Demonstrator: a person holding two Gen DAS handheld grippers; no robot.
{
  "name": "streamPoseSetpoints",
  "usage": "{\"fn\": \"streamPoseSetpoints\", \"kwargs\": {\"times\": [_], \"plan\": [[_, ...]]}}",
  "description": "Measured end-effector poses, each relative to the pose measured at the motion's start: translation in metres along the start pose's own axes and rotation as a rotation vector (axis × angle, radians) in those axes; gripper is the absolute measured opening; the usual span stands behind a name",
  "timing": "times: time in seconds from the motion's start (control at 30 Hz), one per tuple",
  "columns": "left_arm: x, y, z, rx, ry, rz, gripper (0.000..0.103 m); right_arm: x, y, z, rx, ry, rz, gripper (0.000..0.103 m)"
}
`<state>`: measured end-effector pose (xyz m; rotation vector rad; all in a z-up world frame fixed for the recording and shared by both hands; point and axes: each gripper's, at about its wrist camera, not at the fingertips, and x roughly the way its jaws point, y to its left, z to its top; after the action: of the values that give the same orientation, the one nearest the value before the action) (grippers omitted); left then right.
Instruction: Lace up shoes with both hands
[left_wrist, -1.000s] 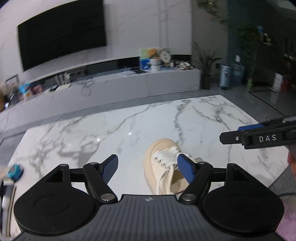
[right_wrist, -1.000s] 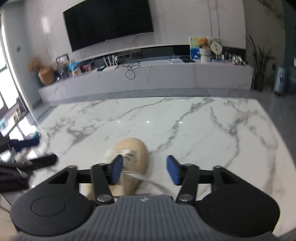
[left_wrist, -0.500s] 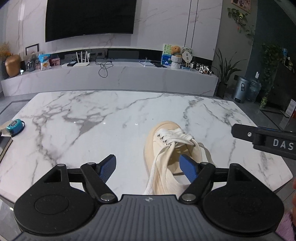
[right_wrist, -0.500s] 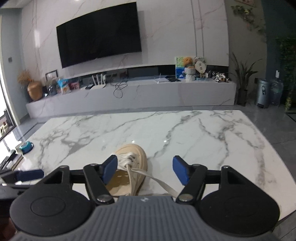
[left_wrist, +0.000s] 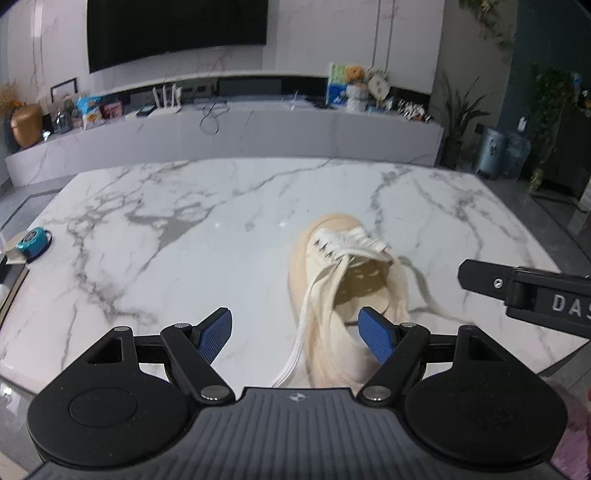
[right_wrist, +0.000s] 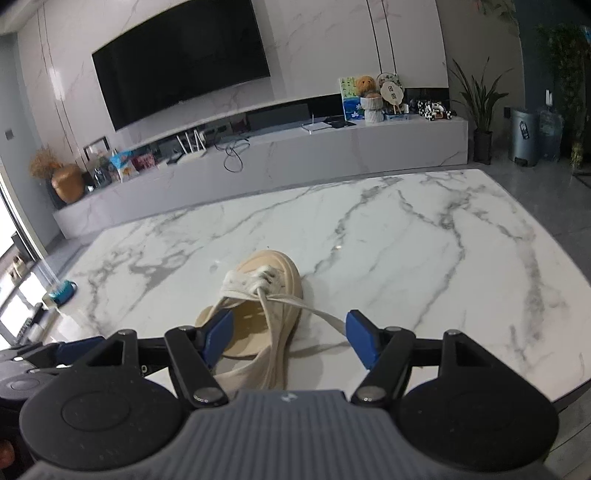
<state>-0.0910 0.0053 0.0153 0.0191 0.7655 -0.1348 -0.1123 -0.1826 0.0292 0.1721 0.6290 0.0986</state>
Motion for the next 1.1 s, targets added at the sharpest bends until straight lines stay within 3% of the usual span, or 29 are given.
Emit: {"fn": "streamPoseSetpoints", "kwargs": {"times": [0.4,1.1], "plan": [[0.0039,-0.0073,-0.0012,0.024,0.031,0.061,0.075,0.0039,0.0039,-0.001,-0.032,0.019,0.002,0.071],[0.0051,-0.0072,0.0008,0.021,0.039,0.053,0.075,0.0088,0.0069,0.0004,-0.037,0.039,0.004,0.071]]}}
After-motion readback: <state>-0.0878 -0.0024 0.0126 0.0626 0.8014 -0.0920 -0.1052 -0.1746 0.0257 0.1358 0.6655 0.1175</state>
